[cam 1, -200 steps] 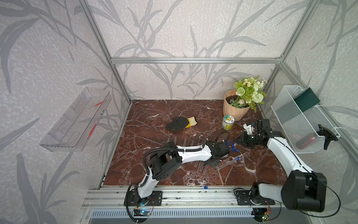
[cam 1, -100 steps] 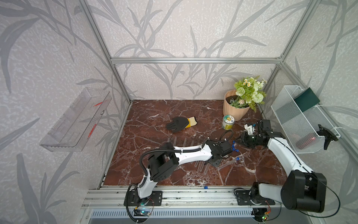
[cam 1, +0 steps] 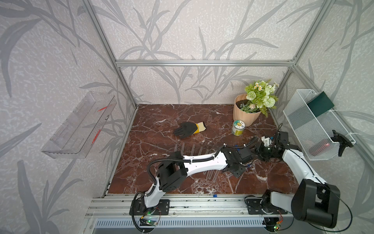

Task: Remove stoppers from test tubes
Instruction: Place the test tube at the center of the board, then pick up the test tube at the center of the board.

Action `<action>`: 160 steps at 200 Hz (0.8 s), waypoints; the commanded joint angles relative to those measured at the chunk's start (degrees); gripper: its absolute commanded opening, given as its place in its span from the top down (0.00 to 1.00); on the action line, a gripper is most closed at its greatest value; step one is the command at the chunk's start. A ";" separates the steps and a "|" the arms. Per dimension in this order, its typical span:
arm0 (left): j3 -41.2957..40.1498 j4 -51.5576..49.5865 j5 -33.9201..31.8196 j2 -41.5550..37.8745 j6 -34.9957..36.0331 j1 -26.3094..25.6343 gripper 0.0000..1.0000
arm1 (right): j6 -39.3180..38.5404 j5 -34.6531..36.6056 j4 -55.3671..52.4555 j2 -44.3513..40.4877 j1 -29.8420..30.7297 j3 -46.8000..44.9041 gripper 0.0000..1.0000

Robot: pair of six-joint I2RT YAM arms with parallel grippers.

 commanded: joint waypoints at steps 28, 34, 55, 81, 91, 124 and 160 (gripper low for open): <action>4.31 -0.46 0.98 4.52 5.47 -0.57 0.49 | -1.59 -0.03 -3.90 -2.10 -1.99 -0.14 0.24; 4.53 -0.38 0.87 4.93 5.87 -0.65 0.49 | -1.74 0.32 -4.32 -2.18 -2.03 -0.19 0.21; 4.69 0.76 0.15 5.95 6.91 -0.65 0.49 | -1.83 0.95 -5.11 -2.60 -2.19 -0.77 0.18; 4.85 2.15 -0.53 7.21 8.10 -0.67 0.50 | -2.70 2.51 -7.04 -3.20 -2.43 -0.98 0.17; 4.70 2.76 -0.51 7.59 8.30 -0.71 0.50 | -3.07 3.05 -7.49 -3.33 -2.59 -1.10 0.15; 4.62 4.26 -0.79 8.84 9.54 -1.17 0.51 | -3.37 3.89 -8.38 -3.59 -3.48 -1.30 0.08; 5.16 4.82 -1.42 10.16 10.57 -1.35 0.54 | -3.15 4.51 -8.53 -3.42 -4.77 -1.36 0.07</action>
